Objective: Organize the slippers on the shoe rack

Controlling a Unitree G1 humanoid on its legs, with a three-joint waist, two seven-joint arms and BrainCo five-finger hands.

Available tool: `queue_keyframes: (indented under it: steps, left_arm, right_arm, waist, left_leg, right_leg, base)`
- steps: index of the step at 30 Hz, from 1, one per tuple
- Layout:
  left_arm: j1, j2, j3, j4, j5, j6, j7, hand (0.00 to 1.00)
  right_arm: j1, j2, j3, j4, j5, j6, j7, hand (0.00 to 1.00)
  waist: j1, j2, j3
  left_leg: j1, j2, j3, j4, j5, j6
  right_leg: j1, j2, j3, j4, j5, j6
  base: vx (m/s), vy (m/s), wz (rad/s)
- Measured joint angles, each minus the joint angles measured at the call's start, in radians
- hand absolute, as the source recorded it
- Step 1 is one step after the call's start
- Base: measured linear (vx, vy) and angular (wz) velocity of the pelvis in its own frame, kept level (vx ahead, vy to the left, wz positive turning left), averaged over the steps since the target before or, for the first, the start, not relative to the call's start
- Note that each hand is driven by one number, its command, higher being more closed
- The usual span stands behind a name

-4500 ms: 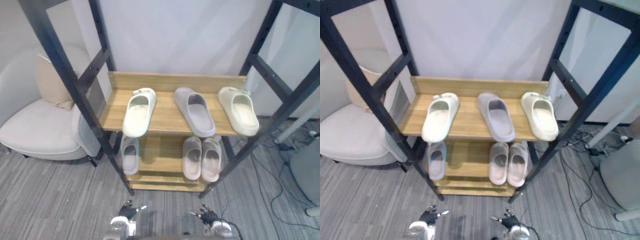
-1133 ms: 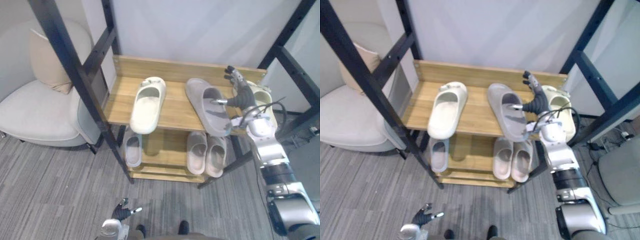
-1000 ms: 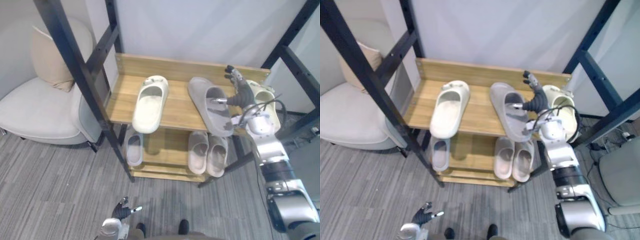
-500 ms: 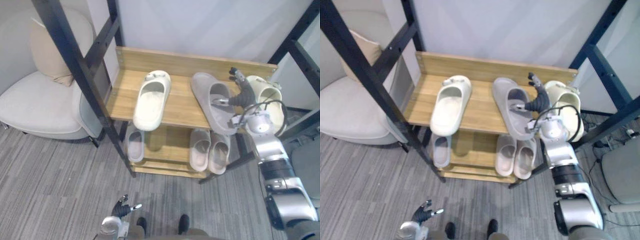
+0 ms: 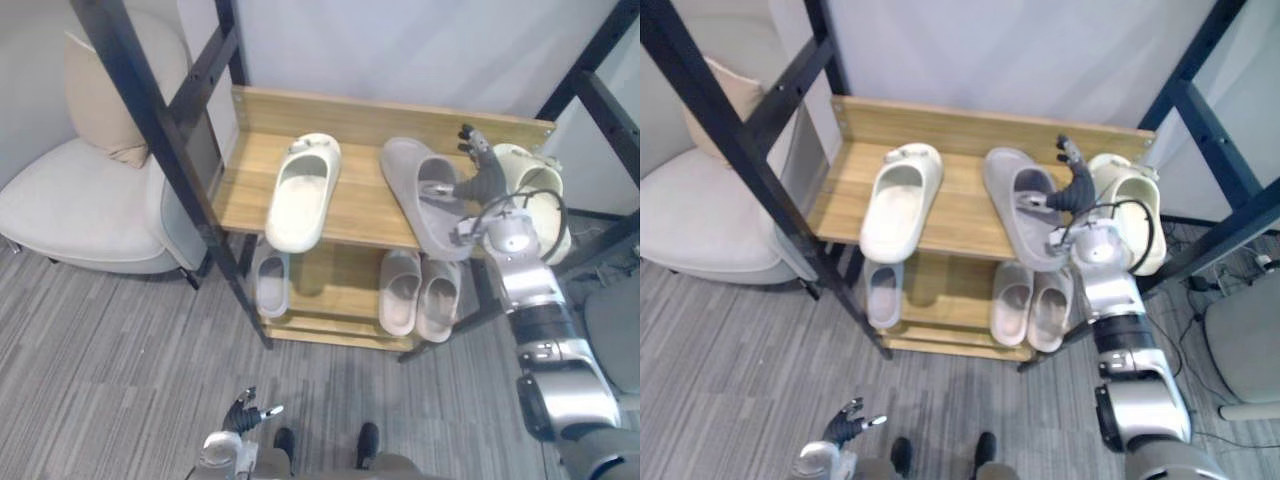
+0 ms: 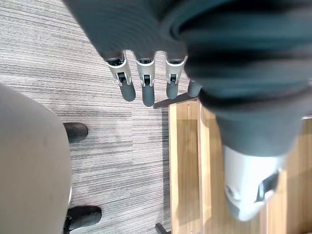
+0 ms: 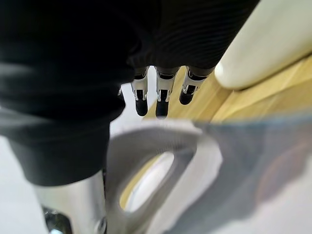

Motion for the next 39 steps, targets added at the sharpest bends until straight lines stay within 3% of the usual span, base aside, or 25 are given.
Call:
queue_keyframes:
  steps: [8, 9, 25, 39]
  left_arm:
    - [-0.002, 0.005, 0.002, -0.010, -0.028, -0.019, 0.001, 0.00]
    - [-0.002, 0.005, 0.002, -0.010, -0.030, -0.019, 0.001, 0.00]
    - [-0.019, 0.008, 0.001, -0.010, -0.045, -0.019, 0.004, 0.00]
    - [-0.019, 0.007, 0.001, -0.005, -0.036, -0.016, 0.019, 0.00]
  right_arm:
    - [-0.110, -0.001, 0.038, 0.115, 0.002, 0.003, 0.006, 0.00]
    - [-0.114, -0.001, 0.039, 0.119, 0.002, 0.003, 0.006, 1.00]
    - [-0.217, 0.011, 0.103, 0.170, 0.050, -0.011, 0.012, 1.00]
    - [0.032, 0.046, 0.065, -0.156, 0.068, -0.034, 0.013, 1.00]
  waist:
    - [0.020, -0.005, 0.021]
    - [0.020, -0.005, 0.022]
    - [0.036, -0.009, 0.046]
    - [0.028, -0.009, 0.044]
  left_leg:
    - [0.000, 0.002, -0.016, -0.022, 0.016, -0.002]
    - [-0.001, 0.002, -0.017, -0.023, 0.017, -0.002]
    - [-0.007, 0.006, -0.023, -0.030, 0.026, -0.002]
    - [0.021, 0.010, -0.005, -0.016, 0.014, -0.002]
  right_leg:
    - [-0.003, 0.002, -0.013, 0.001, 0.000, 0.000]
    - [-0.003, 0.002, -0.013, 0.001, 0.000, 0.000]
    - [-0.018, 0.003, -0.017, 0.014, 0.003, -0.005]
    - [0.007, 0.006, 0.001, 0.014, 0.002, -0.003]
  base:
    - [-0.03, -0.018, 0.04]
    - [-0.02, -0.012, 0.09]
    - [0.00, -0.001, 0.01]
    - [-0.01, -0.005, -0.04]
